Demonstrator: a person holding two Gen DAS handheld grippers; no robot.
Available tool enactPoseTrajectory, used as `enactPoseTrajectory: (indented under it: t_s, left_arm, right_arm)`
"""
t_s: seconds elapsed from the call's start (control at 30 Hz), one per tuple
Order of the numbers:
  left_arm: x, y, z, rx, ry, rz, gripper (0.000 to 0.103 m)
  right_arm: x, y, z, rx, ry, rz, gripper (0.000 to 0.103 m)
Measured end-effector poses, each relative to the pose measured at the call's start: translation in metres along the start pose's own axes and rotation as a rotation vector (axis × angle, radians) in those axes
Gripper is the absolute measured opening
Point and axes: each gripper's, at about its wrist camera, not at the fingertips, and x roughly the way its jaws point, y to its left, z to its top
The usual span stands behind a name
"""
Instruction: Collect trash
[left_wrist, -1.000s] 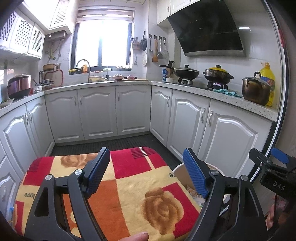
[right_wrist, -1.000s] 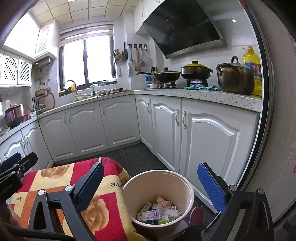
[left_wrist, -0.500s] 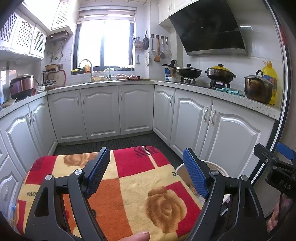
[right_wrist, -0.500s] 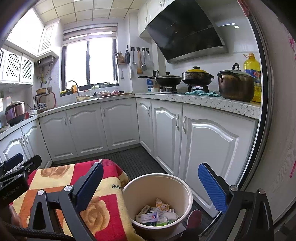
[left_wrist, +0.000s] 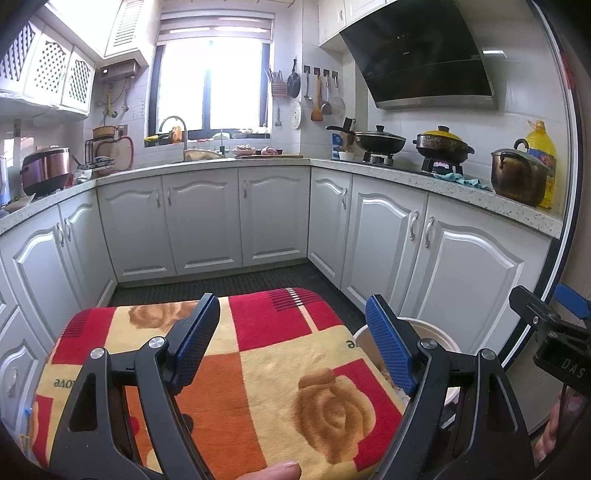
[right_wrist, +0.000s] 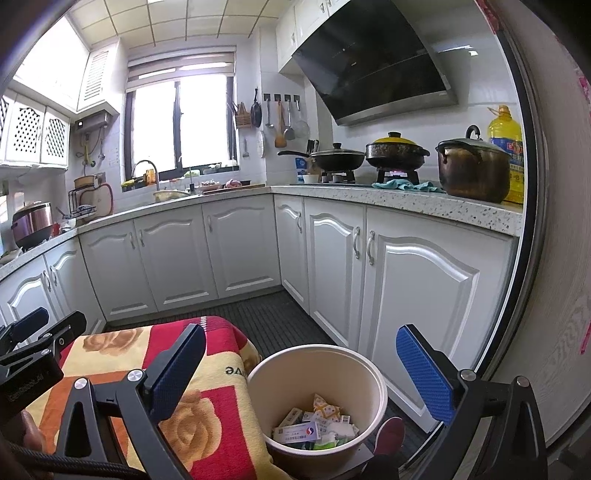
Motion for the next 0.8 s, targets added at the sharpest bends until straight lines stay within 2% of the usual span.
enactPoseTrajectory:
  t_s: [0.8]
  left_arm:
    - [0.0015,0.0051,-0.0028,-0.013,0.013,0.011,0.081]
  right_arm:
    - [0.0053,0.0019,0.0001,-0.006,0.017,0.005,0.102]
